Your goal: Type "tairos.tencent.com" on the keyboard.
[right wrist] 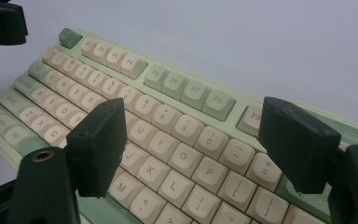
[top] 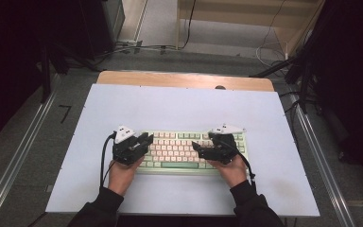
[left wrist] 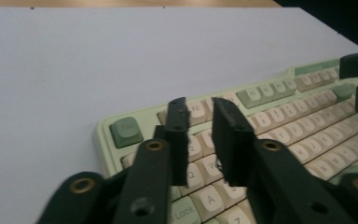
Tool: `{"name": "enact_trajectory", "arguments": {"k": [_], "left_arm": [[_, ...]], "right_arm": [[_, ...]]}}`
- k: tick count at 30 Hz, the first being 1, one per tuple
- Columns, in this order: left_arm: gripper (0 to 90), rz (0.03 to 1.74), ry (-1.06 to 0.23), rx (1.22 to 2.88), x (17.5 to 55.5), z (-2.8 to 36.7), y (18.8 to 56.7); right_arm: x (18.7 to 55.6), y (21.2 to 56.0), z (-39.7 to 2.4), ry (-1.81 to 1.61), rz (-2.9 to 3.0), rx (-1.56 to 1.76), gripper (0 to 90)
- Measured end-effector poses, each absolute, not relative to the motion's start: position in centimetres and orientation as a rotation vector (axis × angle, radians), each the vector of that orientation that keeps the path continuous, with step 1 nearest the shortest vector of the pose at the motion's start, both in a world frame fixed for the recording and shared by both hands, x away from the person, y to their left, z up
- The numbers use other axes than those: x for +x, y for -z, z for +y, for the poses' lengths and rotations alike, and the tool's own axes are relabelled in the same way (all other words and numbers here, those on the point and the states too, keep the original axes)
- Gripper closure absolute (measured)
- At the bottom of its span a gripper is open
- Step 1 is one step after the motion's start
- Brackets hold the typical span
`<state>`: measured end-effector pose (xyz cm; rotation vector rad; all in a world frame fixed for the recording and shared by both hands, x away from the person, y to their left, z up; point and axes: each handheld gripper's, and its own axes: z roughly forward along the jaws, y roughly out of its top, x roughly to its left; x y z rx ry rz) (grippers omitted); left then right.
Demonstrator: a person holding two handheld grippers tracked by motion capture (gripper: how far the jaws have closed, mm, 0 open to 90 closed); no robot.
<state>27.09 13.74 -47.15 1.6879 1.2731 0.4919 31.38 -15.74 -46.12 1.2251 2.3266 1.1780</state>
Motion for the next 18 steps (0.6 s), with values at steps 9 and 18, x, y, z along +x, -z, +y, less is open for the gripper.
{"name": "enact_trajectory", "arguments": {"k": [9, 18], "left_arm": [[90.0, 1.211, -0.437, 1.758, 27.8, 11.0, 47.5], [90.0, 1.198, -0.412, 1.83, 28.2, 9.1, 48.0]], "right_arm": [[31.5, 46.2, -15.8, -1.171, 2.33, 1.223, 21.8], [31.5, 46.3, -15.8, -1.169, 2.33, 1.226, 21.8]]}}
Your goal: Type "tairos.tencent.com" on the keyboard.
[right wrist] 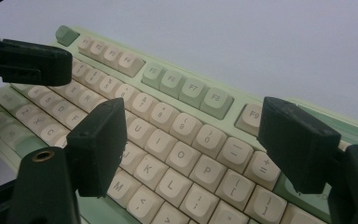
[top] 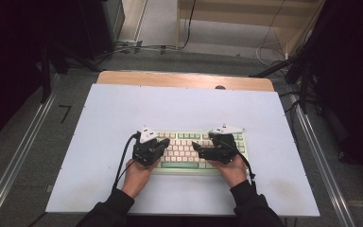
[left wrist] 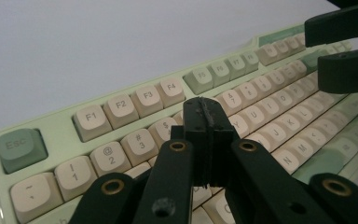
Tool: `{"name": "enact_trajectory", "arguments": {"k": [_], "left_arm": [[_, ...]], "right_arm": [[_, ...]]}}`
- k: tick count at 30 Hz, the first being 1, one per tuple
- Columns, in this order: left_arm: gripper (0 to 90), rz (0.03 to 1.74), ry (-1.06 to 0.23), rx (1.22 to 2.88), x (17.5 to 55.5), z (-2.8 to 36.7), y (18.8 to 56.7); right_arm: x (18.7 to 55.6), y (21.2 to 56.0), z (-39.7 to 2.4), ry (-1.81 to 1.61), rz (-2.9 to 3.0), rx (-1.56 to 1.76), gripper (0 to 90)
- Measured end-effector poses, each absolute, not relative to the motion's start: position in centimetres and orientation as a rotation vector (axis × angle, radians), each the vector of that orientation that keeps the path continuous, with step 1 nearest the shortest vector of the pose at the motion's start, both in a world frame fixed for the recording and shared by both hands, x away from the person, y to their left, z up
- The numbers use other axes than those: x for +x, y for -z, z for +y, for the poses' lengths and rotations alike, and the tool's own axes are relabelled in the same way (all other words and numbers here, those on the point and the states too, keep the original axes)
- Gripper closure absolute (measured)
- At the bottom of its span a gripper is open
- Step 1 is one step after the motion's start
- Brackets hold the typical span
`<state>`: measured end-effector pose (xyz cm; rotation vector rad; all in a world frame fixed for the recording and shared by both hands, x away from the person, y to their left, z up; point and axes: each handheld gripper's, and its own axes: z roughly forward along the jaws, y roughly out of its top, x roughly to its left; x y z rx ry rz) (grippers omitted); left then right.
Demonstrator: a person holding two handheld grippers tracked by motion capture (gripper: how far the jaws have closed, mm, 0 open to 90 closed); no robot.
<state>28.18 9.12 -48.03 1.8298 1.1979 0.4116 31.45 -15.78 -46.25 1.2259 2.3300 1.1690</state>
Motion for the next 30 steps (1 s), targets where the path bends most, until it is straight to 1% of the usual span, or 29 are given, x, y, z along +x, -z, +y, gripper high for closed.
{"name": "enact_trajectory", "arguments": {"k": [7, 30], "left_arm": [[90.0, 1.216, -0.393, 1.865, 28.6, 8.6, 48.6], [90.0, 1.258, -0.38, 1.894, 29.0, 8.1, 49.2]], "right_arm": [[31.4, 46.3, -15.7, -1.164, 2.332, 1.227, 21.8], [31.5, 46.3, -15.7, -1.156, 2.335, 1.223, 22.0]]}}
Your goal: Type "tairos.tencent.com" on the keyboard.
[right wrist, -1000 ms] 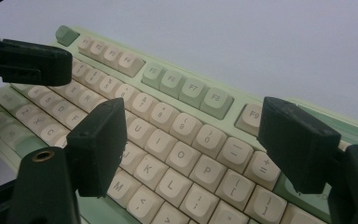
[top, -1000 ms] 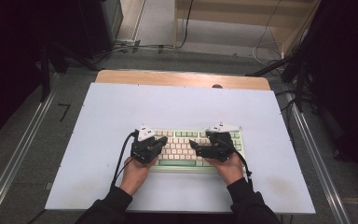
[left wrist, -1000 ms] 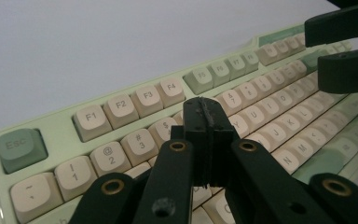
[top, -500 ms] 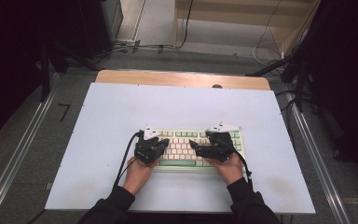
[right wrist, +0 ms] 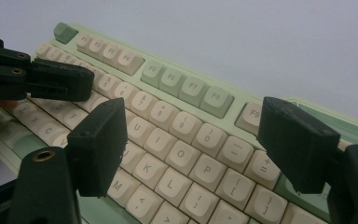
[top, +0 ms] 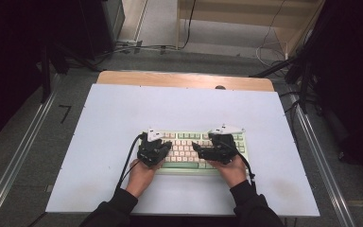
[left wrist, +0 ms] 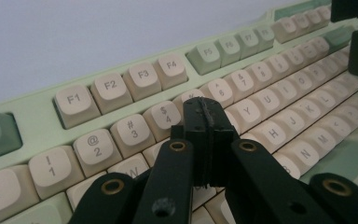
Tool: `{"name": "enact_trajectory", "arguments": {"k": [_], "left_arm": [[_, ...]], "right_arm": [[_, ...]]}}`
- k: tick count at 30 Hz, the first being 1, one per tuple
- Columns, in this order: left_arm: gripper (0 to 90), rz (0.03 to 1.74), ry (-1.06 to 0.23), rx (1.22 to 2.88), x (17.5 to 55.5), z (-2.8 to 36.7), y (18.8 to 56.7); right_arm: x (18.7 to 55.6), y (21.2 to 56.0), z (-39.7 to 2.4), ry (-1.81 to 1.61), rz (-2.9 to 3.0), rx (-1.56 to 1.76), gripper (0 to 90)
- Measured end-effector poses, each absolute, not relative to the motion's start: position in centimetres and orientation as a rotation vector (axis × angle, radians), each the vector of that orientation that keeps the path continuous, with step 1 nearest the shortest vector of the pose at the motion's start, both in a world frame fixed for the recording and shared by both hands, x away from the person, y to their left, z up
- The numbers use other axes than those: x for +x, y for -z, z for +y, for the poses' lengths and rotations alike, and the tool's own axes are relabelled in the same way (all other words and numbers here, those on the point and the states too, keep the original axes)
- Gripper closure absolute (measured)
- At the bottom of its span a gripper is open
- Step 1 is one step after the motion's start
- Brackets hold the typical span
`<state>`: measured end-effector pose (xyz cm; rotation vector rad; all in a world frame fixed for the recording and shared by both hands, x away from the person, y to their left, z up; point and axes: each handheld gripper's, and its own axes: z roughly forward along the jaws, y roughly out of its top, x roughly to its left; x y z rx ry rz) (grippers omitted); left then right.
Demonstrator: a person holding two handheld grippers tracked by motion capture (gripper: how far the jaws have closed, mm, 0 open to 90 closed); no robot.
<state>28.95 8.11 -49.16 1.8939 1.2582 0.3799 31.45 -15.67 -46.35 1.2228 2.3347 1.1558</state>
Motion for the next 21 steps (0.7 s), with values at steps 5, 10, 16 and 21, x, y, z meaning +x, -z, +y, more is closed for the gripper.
{"name": "enact_trajectory", "arguments": {"k": [5, 10, 16, 21], "left_arm": [[88.1, 1.252, -0.357, 1.853, 28.8, 8.4, 48.7], [53.8, 1.244, -0.321, 1.777, 28.7, 9.4, 47.8], [39.5, 1.268, -0.371, 1.766, 28.6, 9.9, 47.4], [29.2, 1.284, -0.409, 1.746, 28.5, 10.4, 47.1]], "right_arm": [[31.5, 46.3, -15.7, -1.158, 2.332, 1.223, 22.0], [31.5, 46.3, -15.9, -1.159, 2.329, 1.229, 22.0], [31.5, 46.3, -15.9, -1.159, 2.328, 1.228, 22.1], [31.5, 46.3, -16.0, -1.16, 2.327, 1.229, 22.1]]}}
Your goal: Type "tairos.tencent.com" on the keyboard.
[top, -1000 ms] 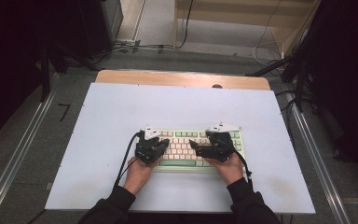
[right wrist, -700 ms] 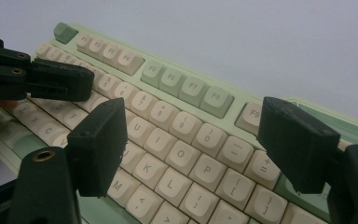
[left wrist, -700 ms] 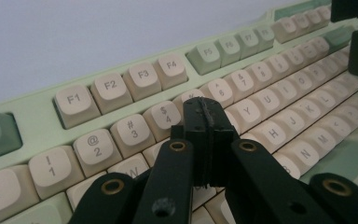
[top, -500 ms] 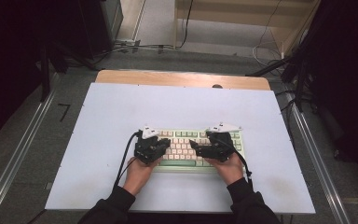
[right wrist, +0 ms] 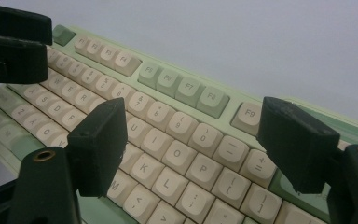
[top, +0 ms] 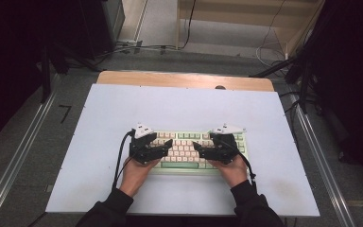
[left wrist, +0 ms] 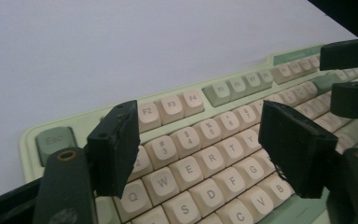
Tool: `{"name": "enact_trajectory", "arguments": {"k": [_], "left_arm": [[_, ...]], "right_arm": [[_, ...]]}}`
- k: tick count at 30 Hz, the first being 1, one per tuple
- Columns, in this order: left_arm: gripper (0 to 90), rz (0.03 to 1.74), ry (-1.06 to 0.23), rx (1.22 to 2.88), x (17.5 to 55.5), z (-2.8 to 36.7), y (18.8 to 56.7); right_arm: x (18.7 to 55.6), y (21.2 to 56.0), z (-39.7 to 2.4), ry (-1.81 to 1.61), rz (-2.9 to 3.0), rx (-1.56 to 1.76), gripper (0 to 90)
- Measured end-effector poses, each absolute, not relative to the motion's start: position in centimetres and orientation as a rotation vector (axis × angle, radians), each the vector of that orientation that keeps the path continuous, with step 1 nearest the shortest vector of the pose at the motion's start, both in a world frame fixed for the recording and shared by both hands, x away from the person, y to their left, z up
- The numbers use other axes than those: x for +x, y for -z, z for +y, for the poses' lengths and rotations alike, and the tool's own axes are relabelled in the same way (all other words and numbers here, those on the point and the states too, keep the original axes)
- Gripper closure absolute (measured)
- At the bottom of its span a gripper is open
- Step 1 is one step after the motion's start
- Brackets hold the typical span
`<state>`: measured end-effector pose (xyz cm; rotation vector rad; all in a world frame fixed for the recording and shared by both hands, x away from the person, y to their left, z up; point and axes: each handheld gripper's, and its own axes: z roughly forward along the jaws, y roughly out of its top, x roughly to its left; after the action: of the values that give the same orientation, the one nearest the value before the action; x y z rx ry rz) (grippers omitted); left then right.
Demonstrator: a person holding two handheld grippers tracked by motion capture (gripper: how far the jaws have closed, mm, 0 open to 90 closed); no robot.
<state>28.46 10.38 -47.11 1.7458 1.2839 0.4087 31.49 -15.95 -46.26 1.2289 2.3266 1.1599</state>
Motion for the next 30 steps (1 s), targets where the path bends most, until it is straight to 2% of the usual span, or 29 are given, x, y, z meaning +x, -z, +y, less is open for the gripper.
{"name": "enact_trajectory", "arguments": {"k": [3, 8, 30], "left_arm": [[24.4, 1.297, -0.423, 1.731, 28.5, 10.7, 47.0], [21.5, 1.306, -0.431, 1.734, 28.5, 11.2, 47.0], [19.6, 1.395, -0.518, 1.659, 27.2, 15.5, 47.7]], "right_arm": [[31.5, 46.3, -15.9, -1.159, 2.326, 1.229, 22.1], [31.5, 46.2, -16.0, -1.16, 2.325, 1.229, 22.2], [31.4, 46.2, -16.2, -1.16, 2.31, 1.239, 24.8]]}}
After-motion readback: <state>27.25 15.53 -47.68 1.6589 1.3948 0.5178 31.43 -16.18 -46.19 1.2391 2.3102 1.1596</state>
